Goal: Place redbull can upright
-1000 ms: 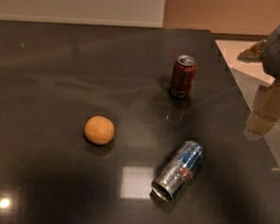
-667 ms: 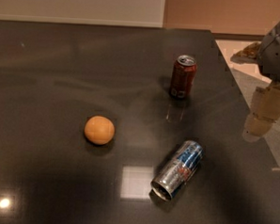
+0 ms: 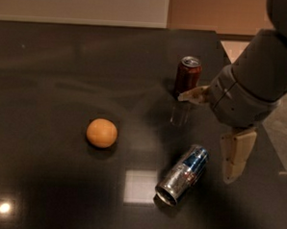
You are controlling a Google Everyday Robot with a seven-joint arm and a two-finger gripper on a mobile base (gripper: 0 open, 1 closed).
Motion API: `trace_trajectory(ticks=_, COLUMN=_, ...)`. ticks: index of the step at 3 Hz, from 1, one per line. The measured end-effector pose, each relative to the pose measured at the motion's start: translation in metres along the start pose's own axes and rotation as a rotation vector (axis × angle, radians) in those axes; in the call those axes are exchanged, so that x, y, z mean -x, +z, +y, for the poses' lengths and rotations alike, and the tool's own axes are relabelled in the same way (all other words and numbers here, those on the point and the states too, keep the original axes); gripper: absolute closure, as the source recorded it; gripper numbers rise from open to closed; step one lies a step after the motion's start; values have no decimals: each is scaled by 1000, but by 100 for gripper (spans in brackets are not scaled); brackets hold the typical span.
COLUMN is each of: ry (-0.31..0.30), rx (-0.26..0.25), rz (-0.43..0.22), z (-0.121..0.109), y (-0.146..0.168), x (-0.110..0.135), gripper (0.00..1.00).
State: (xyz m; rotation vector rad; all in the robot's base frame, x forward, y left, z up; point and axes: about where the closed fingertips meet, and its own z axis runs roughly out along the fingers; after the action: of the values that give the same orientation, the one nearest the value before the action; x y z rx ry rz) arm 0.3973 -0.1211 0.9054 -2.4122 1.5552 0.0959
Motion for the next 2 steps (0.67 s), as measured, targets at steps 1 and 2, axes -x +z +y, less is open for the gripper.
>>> trace_trajectory(ticks=1, ry=-151, rx=80, rz=2, z=18, y=33, x=17, gripper=0)
trace_trajectory(ticks=2, ry=-254, rx=138, rz=5, z=33, y=56, x=25, gripper=0)
